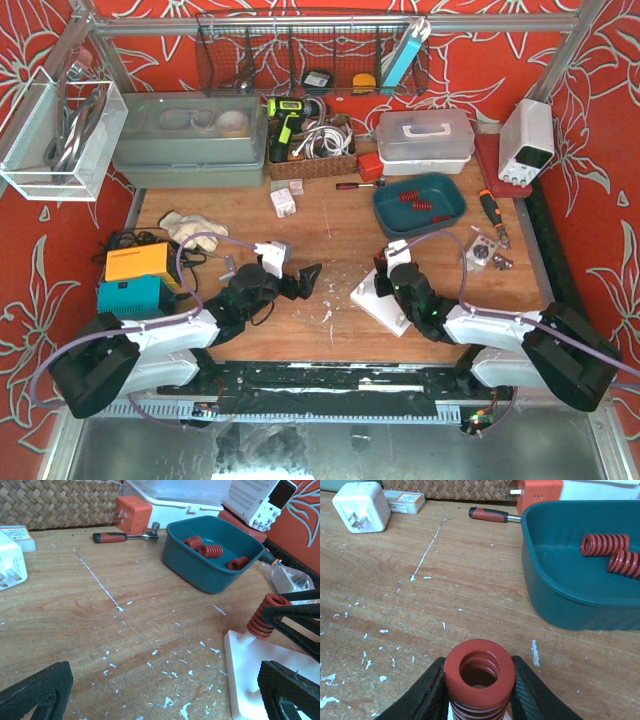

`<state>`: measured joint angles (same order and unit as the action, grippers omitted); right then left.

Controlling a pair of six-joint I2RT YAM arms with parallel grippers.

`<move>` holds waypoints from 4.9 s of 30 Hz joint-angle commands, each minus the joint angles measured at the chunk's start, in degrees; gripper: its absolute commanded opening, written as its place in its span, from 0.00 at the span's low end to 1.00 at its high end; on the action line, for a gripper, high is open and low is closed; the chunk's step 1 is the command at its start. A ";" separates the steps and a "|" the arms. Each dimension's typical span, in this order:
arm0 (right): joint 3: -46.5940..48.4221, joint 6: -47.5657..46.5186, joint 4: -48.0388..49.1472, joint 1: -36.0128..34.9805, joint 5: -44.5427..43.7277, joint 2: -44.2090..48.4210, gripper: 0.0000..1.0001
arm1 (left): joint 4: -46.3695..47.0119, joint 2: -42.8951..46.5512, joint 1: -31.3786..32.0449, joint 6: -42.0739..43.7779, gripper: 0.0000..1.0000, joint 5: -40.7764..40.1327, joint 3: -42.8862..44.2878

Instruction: Install the large spring

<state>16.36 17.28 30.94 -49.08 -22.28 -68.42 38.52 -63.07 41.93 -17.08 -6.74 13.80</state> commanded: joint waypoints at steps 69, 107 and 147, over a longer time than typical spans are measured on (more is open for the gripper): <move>58.14 53.63 -45.00 37.61 11.61 -44.13 0.50 | 1.38 -0.67 1.56 4.60 1.00 12.72 1.36; 41.71 36.37 -14.87 39.30 19.70 -32.16 0.06 | 1.29 -2.87 1.84 4.78 1.00 10.70 2.26; -5.33 1.27 0.16 16.31 26.03 29.79 0.00 | 0.78 -0.69 1.84 3.89 1.00 4.01 0.62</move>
<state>12.08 18.79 28.51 -30.65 2.87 -39.24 38.59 -65.17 43.51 -13.30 -0.93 14.68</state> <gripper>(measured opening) 0.330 0.998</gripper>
